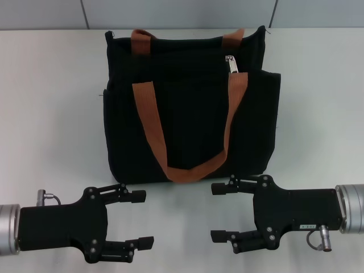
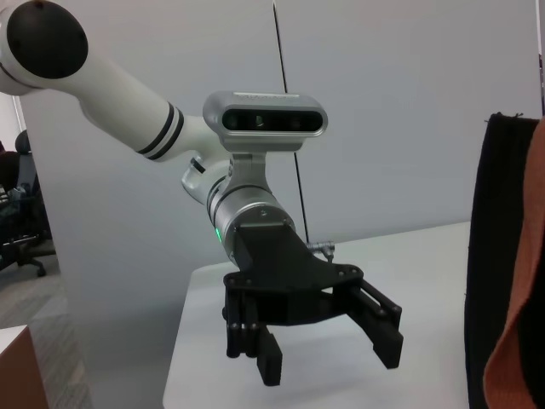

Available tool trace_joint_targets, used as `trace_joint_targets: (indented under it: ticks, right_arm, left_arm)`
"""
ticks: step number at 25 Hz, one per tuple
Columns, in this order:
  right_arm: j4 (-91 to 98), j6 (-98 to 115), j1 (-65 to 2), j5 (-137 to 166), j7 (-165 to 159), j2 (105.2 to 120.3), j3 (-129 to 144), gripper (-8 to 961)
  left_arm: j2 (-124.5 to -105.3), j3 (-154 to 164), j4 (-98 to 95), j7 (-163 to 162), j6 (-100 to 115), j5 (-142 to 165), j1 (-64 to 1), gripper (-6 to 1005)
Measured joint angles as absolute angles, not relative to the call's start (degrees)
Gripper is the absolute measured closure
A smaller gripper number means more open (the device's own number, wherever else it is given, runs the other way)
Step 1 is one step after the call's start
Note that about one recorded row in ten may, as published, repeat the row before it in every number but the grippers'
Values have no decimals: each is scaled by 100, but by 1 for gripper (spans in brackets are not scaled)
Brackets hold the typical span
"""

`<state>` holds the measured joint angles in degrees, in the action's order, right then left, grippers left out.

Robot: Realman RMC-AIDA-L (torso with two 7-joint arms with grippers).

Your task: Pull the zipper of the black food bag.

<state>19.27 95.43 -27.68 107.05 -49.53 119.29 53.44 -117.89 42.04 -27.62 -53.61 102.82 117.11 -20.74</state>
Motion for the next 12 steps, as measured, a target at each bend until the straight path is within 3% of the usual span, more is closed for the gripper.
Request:
trace_joint_targets:
  ticks: [12]
  right_arm:
    - [1924, 9552, -2742, 10660, -4893, 11935, 5323, 135]
  left_arm:
    - [-11781, 4156, -2753, -5360, 10327, 11720, -2067, 165]
